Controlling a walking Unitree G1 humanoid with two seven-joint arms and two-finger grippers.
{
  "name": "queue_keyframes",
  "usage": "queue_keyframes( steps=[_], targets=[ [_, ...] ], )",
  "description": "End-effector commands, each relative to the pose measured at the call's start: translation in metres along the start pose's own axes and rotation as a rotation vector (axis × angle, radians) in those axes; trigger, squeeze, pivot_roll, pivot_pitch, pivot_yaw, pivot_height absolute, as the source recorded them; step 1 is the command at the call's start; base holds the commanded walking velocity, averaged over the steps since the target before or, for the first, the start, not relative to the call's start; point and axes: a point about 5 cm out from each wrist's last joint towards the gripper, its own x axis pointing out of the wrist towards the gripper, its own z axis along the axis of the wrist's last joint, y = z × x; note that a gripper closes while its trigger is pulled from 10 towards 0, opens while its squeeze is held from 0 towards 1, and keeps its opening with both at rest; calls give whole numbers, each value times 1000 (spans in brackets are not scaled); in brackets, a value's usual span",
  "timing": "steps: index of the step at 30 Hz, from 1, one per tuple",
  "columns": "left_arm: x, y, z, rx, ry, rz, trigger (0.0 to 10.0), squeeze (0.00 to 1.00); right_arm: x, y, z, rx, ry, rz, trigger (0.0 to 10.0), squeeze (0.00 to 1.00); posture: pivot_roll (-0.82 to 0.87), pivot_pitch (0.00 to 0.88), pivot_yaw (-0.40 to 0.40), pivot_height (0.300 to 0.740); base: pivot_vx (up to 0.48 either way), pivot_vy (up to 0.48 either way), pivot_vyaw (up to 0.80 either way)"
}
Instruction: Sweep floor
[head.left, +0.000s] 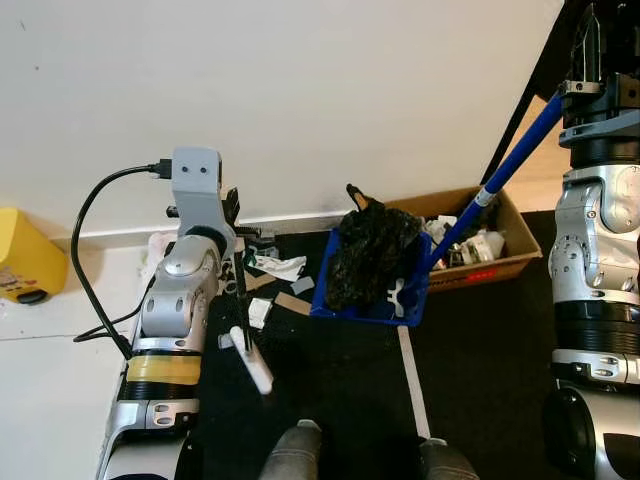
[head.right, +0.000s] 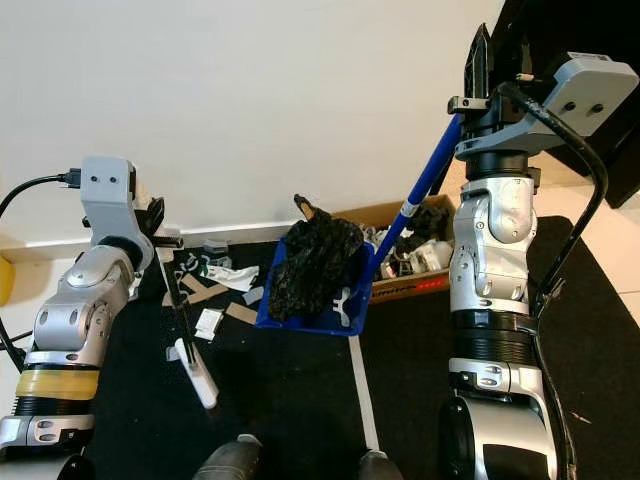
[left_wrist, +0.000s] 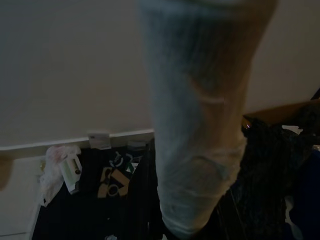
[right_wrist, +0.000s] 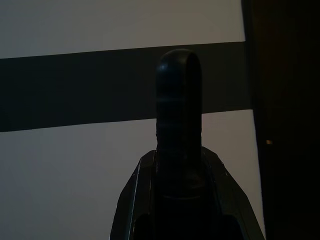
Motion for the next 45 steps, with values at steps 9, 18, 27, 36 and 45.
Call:
queue_keyframes(
  steps=[9,18,27,36,45],
  targets=[
    [0,1,2,7,-21,14,10000,0,3,1,9,15,-50,-2,10000,0,186,138,60,740,0,0,0],
    [0,1,4,9,-35,22,10000,0,3,2,9,17,-50,0,10000,0,185,141,59,740,34,0,0],
    [1,2,4,5,-35,28,10000,0,2,2,9,18,-49,2,10000,0,183,142,60,740,325,-305,0],
    [2,3,3,-1,-33,32,10000,0,2,3,9,19,-47,3,10000,0,183,143,60,740,355,-320,0],
    [2,3,3,-3,-33,36,10000,0,2,4,8,22,-47,8,10000,0,184,139,58,740,373,-299,0]
  ],
)
